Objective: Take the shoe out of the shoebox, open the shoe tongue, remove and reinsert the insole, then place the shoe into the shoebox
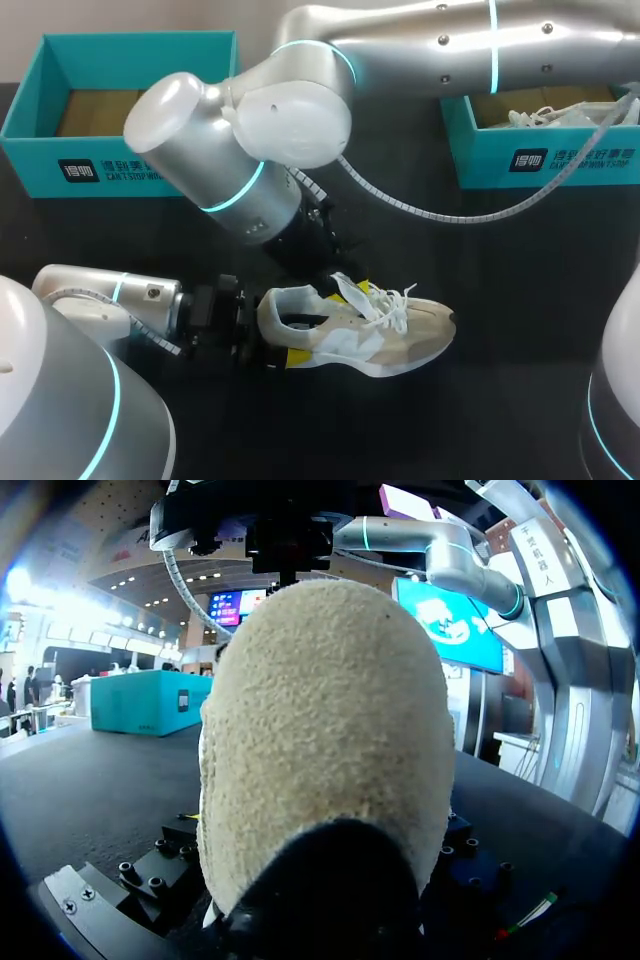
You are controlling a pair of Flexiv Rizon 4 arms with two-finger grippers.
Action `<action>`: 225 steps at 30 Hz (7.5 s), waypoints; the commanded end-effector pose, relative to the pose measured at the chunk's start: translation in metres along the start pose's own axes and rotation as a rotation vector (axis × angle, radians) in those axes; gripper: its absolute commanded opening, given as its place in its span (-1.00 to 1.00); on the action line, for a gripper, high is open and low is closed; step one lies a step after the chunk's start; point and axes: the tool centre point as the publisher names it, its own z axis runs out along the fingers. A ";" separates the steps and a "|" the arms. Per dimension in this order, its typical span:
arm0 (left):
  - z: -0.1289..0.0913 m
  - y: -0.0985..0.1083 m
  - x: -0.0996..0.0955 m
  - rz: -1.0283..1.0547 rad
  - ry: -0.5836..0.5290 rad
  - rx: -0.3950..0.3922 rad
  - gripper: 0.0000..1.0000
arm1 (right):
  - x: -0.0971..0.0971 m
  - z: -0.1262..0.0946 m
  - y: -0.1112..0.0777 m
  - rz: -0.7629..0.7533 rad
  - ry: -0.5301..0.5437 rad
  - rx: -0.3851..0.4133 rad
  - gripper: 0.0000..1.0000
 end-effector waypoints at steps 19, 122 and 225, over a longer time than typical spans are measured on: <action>-0.001 0.003 0.001 0.000 -0.004 0.001 -1.00 | -0.078 0.013 -0.022 0.520 0.307 -0.007 -1.00; -0.001 0.003 0.001 0.000 -0.004 0.001 -1.00 | -0.174 -0.058 -0.041 -0.217 0.514 -0.424 -1.00; -0.001 0.003 0.001 0.000 -0.004 0.001 -1.00 | 0.027 -0.049 -0.003 -1.577 0.354 -0.628 -1.00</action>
